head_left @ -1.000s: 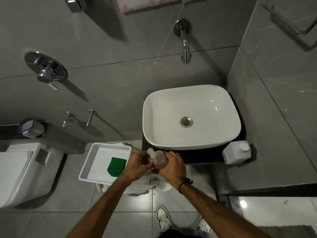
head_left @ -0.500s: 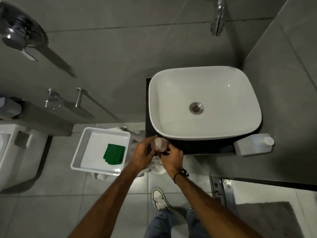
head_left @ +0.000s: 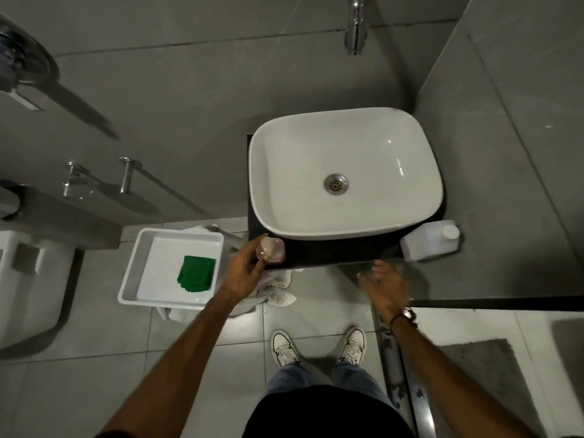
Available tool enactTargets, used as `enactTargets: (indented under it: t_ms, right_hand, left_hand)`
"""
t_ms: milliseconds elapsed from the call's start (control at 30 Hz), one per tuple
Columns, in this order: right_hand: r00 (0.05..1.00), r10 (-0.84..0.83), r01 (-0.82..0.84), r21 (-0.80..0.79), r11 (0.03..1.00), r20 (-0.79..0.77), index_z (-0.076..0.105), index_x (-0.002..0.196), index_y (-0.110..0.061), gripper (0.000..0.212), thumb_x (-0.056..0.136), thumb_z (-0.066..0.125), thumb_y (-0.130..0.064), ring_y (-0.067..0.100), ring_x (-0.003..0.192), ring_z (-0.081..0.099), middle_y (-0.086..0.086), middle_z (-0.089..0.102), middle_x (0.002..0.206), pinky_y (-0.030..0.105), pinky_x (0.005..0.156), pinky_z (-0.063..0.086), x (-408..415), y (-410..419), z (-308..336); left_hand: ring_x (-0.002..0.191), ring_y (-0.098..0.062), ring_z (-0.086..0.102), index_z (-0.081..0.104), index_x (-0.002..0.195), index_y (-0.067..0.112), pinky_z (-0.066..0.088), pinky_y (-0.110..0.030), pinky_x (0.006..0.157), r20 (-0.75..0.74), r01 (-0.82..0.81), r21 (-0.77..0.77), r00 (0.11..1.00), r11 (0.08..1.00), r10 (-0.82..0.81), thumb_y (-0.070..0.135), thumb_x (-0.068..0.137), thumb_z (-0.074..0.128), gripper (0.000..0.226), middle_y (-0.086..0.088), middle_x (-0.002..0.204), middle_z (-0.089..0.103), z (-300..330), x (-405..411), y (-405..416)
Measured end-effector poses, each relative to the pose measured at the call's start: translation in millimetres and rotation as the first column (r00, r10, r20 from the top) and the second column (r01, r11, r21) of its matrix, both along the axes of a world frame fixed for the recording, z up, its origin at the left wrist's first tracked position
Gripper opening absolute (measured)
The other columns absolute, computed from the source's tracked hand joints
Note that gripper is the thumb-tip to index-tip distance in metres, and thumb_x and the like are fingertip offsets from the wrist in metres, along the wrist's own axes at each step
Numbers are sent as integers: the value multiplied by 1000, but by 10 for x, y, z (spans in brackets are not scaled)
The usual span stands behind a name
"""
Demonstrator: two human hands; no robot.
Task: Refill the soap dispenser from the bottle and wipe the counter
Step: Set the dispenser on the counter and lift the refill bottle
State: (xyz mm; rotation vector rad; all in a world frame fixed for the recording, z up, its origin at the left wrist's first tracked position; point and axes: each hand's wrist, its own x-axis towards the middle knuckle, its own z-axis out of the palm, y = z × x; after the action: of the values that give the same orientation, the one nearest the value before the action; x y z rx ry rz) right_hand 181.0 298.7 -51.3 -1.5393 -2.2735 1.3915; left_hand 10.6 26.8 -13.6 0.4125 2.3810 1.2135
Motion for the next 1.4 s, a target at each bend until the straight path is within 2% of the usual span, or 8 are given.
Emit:
enactTargets:
  t_ms: [167, 400, 567, 700, 767, 933, 1133, 1400]
  right_hand:
    - [973, -227, 228, -17, 973, 48, 64, 101, -17, 68, 53, 87, -59, 22, 95, 64, 4, 67, 102, 35, 84, 52, 438, 761, 113]
    - [993, -77, 83, 71, 994, -92, 44, 138, -19, 100, 56, 96, -44, 30, 121, 56, 7, 60, 134, 48, 102, 49, 403, 1228, 422]
    - [988, 7, 3, 68, 998, -151, 53, 129, -24, 83, 59, 94, -44, 33, 116, 58, 8, 62, 124, 45, 96, 52, 346, 1231, 429]
    - [980, 144, -129, 112, 985, -137, 61, 118, -26, 75, 54, 90, -53, 27, 98, 67, 1, 72, 107, 46, 82, 59, 481, 1176, 304]
    - [948, 274, -255, 130, 958, -160, 65, 120, -26, 71, 58, 94, -41, 20, 92, 69, -2, 74, 103, 37, 77, 60, 532, 1025, 402]
    - [762, 615, -606, 111, 788, -204, 60, 131, -32, 75, 63, 91, -40, 12, 99, 66, -5, 71, 114, 29, 81, 58, 391, 567, 592]
    - [552, 825, -824, 74, 562, -121, 39, 151, -25, 102, 65, 91, -44, 21, 129, 54, 2, 57, 143, 33, 101, 49, 7, 95, 640]
    - [197, 887, -979, 128, 157, 418, -14, 156, -5, 135, 73, 65, -75, 28, 155, -10, 14, -13, 167, 49, 125, -2, -539, -538, 166]
  left_hand:
    - [121, -28, 60, 48, 142, 23, 51, -41, 100, 31, -40, 23, 999, 999, 39, 20, 99, 60, 44, -9, 134, 61, 32, 81, 72]
    - [103, -26, 64, 49, 140, 30, 50, -35, 88, 15, -132, -49, 991, 990, 132, 11, 99, 60, 47, -5, 117, 66, 85, 237, 212]
    - [100, -21, 63, 48, 122, 57, 50, -29, 86, -55, -257, -41, 965, 965, 255, -2, 88, 69, 71, -1, 117, 62, 111, 507, 424]
    - [110, -35, 63, 56, 126, 14, 50, -34, 84, -17, -704, 7, 710, 710, 704, 12, 88, 70, 41, -12, 119, 64, 131, 1008, 709]
    - [108, -31, 64, 57, 122, 16, 51, -31, 78, 69, -700, 60, 715, 712, 696, 14, 87, 73, 38, -7, 117, 64, 272, 1325, 978]
    - [118, -7, 59, 45, 138, 34, 55, -29, 90, 76, -247, 149, 968, 958, 238, 36, 67, 92, 85, 13, 134, 57, 474, 1639, 1420]
    - [91, 2, 67, 57, 123, 25, 55, -9, 71, -49, -433, 69, 898, 899, 436, 30, 62, 94, 71, 19, 104, 65, 574, 1563, 1115]
    - [114, -27, 64, 54, 134, 10, 57, -32, 84, -46, -674, -76, 738, 735, 673, 20, 68, 93, 77, -10, 132, 64, 316, 1351, -198]
